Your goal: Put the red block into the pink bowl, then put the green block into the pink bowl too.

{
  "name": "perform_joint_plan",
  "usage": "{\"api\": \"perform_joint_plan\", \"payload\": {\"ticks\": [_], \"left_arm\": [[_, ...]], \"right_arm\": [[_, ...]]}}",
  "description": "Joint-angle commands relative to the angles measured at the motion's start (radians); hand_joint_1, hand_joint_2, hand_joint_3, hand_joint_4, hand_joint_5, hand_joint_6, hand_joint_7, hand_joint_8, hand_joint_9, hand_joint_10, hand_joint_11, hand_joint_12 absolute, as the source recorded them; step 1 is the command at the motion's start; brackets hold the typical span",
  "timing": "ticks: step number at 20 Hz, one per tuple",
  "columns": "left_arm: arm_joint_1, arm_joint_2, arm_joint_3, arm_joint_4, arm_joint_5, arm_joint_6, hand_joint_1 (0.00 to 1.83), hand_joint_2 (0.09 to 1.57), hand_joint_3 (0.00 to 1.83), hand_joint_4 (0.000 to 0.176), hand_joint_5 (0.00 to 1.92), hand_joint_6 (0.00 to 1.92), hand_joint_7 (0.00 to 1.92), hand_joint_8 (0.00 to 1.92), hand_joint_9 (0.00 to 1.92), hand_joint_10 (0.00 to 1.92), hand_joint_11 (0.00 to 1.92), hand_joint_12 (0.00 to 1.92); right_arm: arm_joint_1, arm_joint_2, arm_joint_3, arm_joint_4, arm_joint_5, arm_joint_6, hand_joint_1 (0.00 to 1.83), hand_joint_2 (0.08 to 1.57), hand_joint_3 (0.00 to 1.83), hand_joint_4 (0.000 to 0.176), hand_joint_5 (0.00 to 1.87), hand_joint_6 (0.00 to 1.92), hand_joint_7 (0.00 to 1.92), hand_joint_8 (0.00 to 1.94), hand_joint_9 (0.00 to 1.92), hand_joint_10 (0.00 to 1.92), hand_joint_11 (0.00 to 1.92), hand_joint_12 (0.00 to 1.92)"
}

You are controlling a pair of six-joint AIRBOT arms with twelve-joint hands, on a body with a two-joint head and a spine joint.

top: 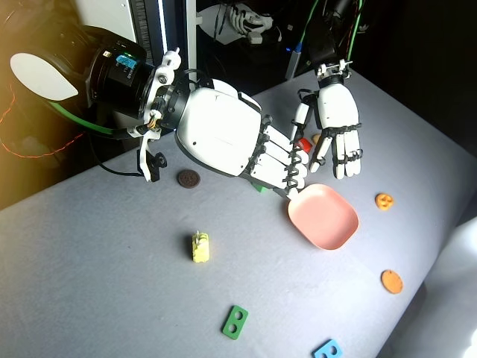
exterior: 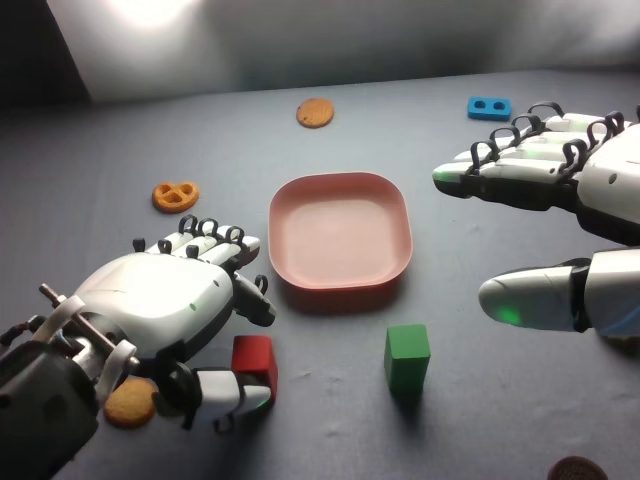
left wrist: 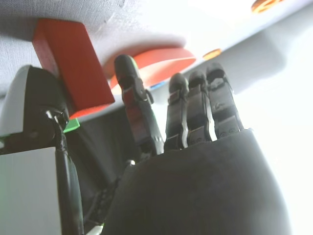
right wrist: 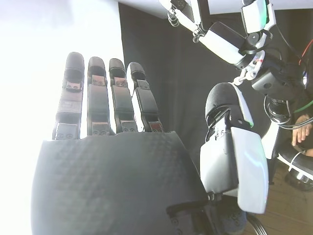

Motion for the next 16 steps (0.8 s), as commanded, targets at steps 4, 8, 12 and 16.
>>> {"api": "perform_joint_plan", "payload": {"ticks": [4, 8, 12, 16], "left_arm": [[-0.005, 0.003, 0.002, 0.043, -0.082, -0.006, 0.79, 1.09, 0.0, 0.057, 0.78, 0.02, 0.13, 0.01, 0.03, 0.01, 0.0, 0.0], [-0.005, 0.003, 0.002, 0.043, -0.083, -0.006, 0.98, 1.13, 0.0, 0.152, 0.96, 0.78, 0.13, 0.03, 0.01, 0.0, 0.0, 0.0], [-0.005, 0.003, 0.002, 0.043, -0.083, -0.006, 1.05, 1.1, 0.0, 0.111, 1.01, 0.93, 0.16, 0.01, 0.01, 0.0, 0.0, 0.0], [-0.005, 0.003, 0.001, 0.044, -0.083, -0.005, 1.04, 1.11, 0.0, 0.103, 0.98, 0.98, 0.16, 0.0, 0.0, 0.0, 0.0, 0.0]], "right_arm": [[0.009, 0.012, -0.002, 0.003, 0.118, 0.0, 0.04, 1.2, 0.0, 0.0, 0.16, 0.0, 0.16, 0.0, 0.14, 0.0, 0.0, 0.49], [0.008, 0.012, -0.002, 0.003, 0.117, 0.0, 0.02, 1.18, 0.0, 0.0, 0.17, 0.0, 0.17, 0.0, 0.15, 0.01, 0.0, 0.45], [0.008, 0.012, -0.002, 0.003, 0.117, 0.0, 0.01, 1.19, 0.0, 0.0, 0.16, 0.0, 0.16, 0.0, 0.14, 0.0, 0.0, 0.44], [0.008, 0.012, -0.005, 0.003, 0.117, -0.016, 0.0, 1.2, 0.0, 0.0, 0.15, 0.0, 0.16, 0.0, 0.15, 0.01, 0.0, 0.5]]}}
